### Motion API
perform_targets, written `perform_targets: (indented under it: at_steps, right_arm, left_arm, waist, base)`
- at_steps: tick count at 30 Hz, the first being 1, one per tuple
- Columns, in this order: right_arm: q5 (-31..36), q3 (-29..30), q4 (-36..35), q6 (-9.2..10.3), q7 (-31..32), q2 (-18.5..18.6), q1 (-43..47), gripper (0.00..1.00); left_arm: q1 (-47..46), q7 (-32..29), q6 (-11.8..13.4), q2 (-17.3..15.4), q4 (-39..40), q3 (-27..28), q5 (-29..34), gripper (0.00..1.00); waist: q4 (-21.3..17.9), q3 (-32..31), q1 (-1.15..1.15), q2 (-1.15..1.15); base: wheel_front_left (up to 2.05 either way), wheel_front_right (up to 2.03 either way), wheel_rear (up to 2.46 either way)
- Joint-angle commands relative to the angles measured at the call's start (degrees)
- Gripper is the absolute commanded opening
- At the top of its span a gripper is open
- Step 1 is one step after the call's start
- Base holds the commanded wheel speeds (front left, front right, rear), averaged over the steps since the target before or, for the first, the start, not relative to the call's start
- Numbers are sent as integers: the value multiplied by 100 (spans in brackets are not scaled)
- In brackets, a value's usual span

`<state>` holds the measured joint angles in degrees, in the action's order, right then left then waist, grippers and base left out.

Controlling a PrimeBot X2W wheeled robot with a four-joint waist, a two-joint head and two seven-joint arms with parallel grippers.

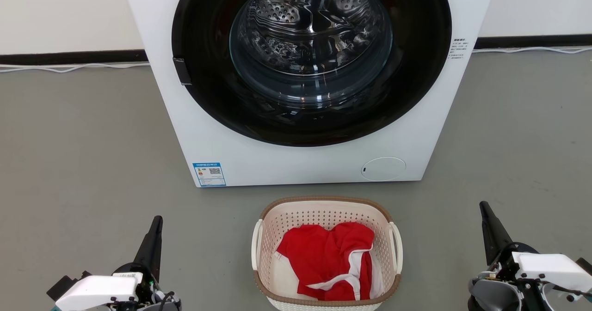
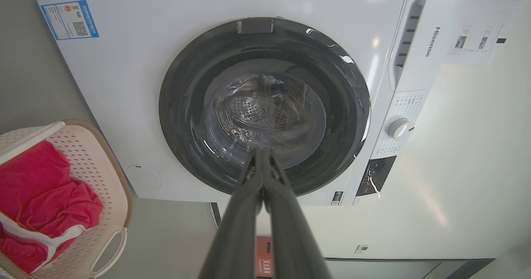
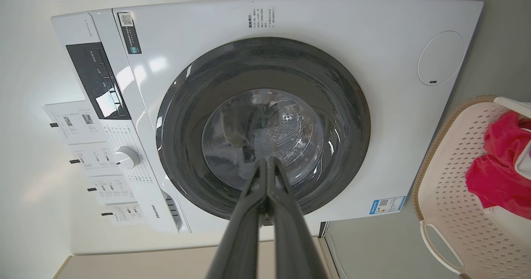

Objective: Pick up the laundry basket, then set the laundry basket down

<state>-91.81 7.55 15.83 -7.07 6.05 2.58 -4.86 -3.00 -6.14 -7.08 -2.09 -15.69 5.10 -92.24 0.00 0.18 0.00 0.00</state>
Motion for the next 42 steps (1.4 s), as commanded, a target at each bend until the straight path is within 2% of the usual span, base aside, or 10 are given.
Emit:
perform_targets:
  at_steps: [1, 42]
  right_arm:
    - [-38, -106, -180, -42, 42, 30, -132, 0]
    - [-38, -106, -180, -42, 42, 30, -132, 0]
  left_arm:
    - [-318, -33, -41, -78, 167, 139, 5, 0]
    - [-318, -33, -41, -78, 167, 139, 5, 0]
  waist:
    - [0, 0, 0, 0]
    - [0, 0, 0, 0]
  base:
    - [0, 0, 0]
    - [0, 0, 0]
